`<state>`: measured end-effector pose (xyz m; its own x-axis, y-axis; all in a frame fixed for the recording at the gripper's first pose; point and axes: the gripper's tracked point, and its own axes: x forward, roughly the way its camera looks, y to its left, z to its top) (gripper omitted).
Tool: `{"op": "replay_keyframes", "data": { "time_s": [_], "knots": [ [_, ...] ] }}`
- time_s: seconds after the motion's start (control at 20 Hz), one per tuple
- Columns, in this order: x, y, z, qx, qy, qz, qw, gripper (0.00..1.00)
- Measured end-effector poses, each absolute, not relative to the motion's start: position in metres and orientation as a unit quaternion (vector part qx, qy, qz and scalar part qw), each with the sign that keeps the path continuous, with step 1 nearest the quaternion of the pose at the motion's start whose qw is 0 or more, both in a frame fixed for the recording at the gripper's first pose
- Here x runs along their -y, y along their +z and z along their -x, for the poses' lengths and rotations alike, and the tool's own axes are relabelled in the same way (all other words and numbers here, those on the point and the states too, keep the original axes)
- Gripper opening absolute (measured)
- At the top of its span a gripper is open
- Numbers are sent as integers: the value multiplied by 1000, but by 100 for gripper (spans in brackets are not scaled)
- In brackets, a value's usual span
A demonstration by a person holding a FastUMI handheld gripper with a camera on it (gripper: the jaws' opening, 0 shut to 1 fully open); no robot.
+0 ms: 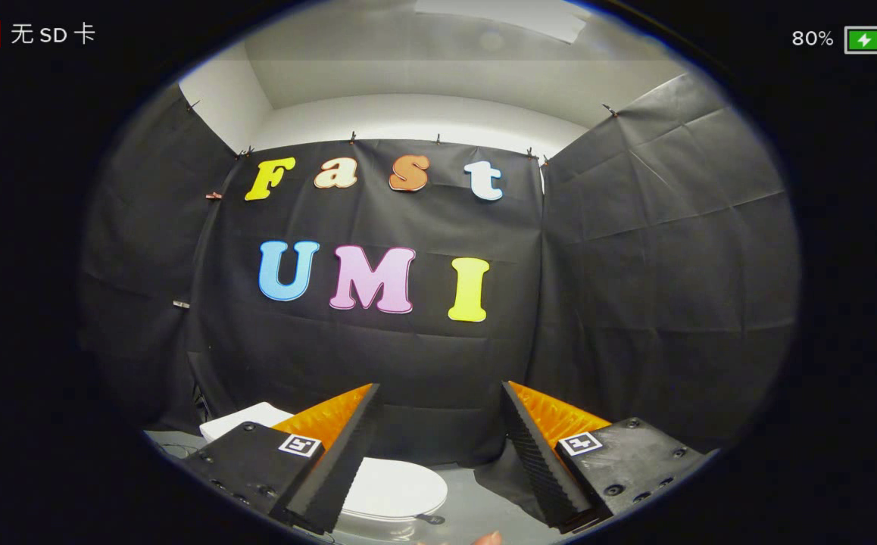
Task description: Open the toilet lid.
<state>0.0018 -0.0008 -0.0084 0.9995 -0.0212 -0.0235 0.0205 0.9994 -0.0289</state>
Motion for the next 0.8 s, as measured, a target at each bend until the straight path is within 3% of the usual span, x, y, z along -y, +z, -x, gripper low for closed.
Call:
{"op": "replay_keyframes", "data": {
  "time_s": [0.25, 0.8],
  "knots": [
    [8, -18, -11, 5, -27, 15, 1000, 98],
    [9, -118, -43, -47, -19, 17, 999, 98]
  ]
}}
